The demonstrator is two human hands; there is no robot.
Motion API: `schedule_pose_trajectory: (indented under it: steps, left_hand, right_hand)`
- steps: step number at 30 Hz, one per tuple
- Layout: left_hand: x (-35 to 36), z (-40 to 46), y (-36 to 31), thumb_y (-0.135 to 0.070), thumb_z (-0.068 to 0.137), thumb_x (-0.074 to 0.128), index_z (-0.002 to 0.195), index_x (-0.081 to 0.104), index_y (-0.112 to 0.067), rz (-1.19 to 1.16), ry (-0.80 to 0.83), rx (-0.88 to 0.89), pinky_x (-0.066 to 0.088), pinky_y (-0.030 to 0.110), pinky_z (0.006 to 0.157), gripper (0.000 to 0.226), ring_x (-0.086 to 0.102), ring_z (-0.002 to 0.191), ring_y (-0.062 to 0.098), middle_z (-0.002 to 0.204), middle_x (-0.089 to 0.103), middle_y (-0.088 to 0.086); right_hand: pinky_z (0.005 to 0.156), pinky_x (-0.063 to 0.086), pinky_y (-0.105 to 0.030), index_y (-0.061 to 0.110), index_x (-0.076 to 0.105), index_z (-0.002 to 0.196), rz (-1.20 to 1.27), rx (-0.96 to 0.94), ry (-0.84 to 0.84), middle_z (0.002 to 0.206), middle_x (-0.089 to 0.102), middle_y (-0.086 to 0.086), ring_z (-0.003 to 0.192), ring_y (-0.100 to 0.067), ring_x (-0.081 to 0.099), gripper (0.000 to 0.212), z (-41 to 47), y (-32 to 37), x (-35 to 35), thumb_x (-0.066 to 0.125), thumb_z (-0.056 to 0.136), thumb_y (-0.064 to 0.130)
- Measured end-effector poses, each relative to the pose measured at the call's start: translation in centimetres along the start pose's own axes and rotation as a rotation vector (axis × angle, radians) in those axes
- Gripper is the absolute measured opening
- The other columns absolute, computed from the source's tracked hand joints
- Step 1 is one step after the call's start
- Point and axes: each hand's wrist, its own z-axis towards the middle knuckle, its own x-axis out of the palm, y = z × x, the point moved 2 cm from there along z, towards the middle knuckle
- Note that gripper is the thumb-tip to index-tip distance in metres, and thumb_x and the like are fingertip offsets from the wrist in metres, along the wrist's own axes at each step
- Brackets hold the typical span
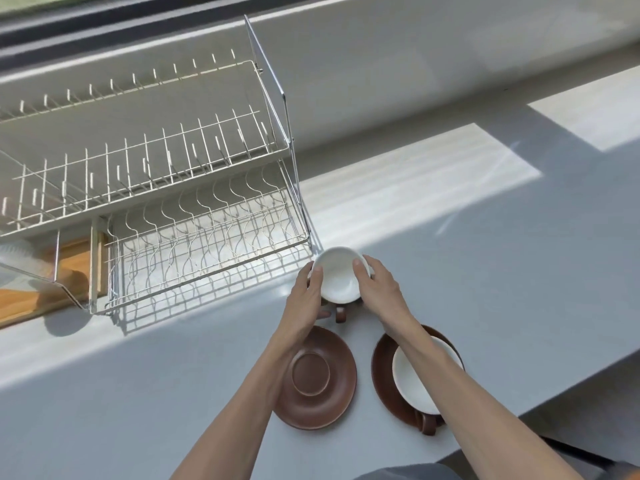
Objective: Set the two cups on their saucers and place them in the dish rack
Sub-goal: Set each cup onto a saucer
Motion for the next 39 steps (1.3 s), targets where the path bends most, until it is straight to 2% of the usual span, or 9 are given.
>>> schedule_pose_trajectory:
  steps: [3,12,16,18,21,26,34,36,39]
  left_hand:
    - [0.1,-0.3,-0.3,-0.056,0.102,0.033,0.148,0.039,-0.028,-0.018,0.01,-0.001,0.055,0.02,0.067,0.054,0.069,0.092,0.011,0.134,0.057,0.003]
    - [-0.7,-2.6,-0.4,-0.06,0.099,0.035,0.144,0.044,-0.031,-0.035,-0.002,0.016,0.057,0.028,0.076,0.054,0.068,0.104,0.022,0.134,0.057,-0.001]
    - [-1.2,-4.4,-0.3,-0.064,0.097,0.037,0.141,0.048,-0.031,-0.047,-0.001,0.038,0.059,0.023,0.066,0.056,0.073,0.095,0.023,0.129,0.06,-0.001]
    - [-1.6,-5.4,0.2,-0.072,0.092,0.04,0.137,0.051,-0.034,-0.067,0.002,0.044,0.063,0.03,0.074,0.06,0.075,0.092,0.029,0.128,0.064,0.004]
    - [-2.2,-6.9,1.3,-0.084,0.08,0.043,0.133,0.053,-0.039,-0.104,0.009,0.03,0.062,0.047,0.084,0.071,0.07,0.105,0.036,0.132,0.063,0.006]
    - [-3.2,-9.4,3.2,-0.084,0.08,0.038,0.13,0.058,-0.039,-0.132,-0.025,0.027,0.058,0.044,0.094,0.07,0.067,0.114,0.025,0.133,0.062,-0.003]
    - [-4.4,-12.6,6.0,-0.078,0.089,0.033,0.131,0.056,-0.04,-0.128,-0.037,-0.009,0.056,0.027,0.074,0.061,0.064,0.118,0.022,0.139,0.056,-0.005]
    - [-4.6,-13.0,6.6,-0.077,0.09,0.032,0.132,0.055,-0.039,-0.135,-0.042,-0.013,0.056,0.028,0.077,0.06,0.063,0.119,0.021,0.139,0.056,-0.006]
    - [-4.8,-13.5,7.0,-0.075,0.091,0.033,0.128,0.056,-0.036,-0.15,-0.048,-0.058,0.057,0.033,0.083,0.059,0.07,0.106,0.018,0.128,0.063,-0.005]
  right_hand:
    - [0.102,0.048,-0.049,0.028,0.047,0.138,0.066,0.029,-0.012,0.137,0.055,-0.004,0.123,-0.026,0.053,0.055,-0.1,-0.1,0.2,0.039,0.094,0.058]
    - [0.097,0.051,-0.05,0.03,0.051,0.133,0.138,0.008,0.004,0.134,0.056,-0.003,0.12,-0.028,0.056,0.062,-2.2,0.3,0.5,0.038,0.084,0.067]
    - [0.095,0.052,-0.05,0.031,0.051,0.133,0.133,-0.009,0.002,0.132,0.058,-0.003,0.119,-0.028,0.057,0.072,-3.6,0.2,0.6,0.037,0.076,0.073]
    - [0.095,0.052,-0.05,0.031,0.051,0.133,0.127,-0.022,0.009,0.132,0.059,-0.003,0.119,-0.028,0.057,0.075,-4.6,0.1,0.8,0.037,0.075,0.075]
    - [0.096,0.052,-0.05,0.032,0.052,0.132,0.137,-0.035,0.02,0.132,0.059,-0.002,0.119,-0.026,0.058,0.076,-6.1,-0.7,1.4,0.038,0.072,0.077]
    - [0.098,0.051,-0.051,0.035,0.051,0.131,0.138,-0.043,0.058,0.132,0.059,0.0,0.121,-0.025,0.058,0.073,-8.3,-2.5,3.0,0.039,0.074,0.078]
    - [0.1,0.051,-0.046,0.037,0.049,0.133,0.177,-0.021,0.109,0.135,0.055,0.004,0.124,-0.02,0.054,0.068,-11.4,-5.0,5.2,0.043,0.077,0.076]
    - [0.099,0.051,-0.046,0.039,0.051,0.13,0.195,-0.026,0.115,0.13,0.057,0.009,0.122,-0.017,0.055,0.062,-11.9,-5.2,5.5,0.044,0.079,0.074]
    - [0.089,0.058,-0.043,0.037,0.056,0.126,0.218,-0.03,0.133,0.124,0.061,0.013,0.116,-0.014,0.058,0.056,-12.6,-5.2,5.6,0.044,0.082,0.068]
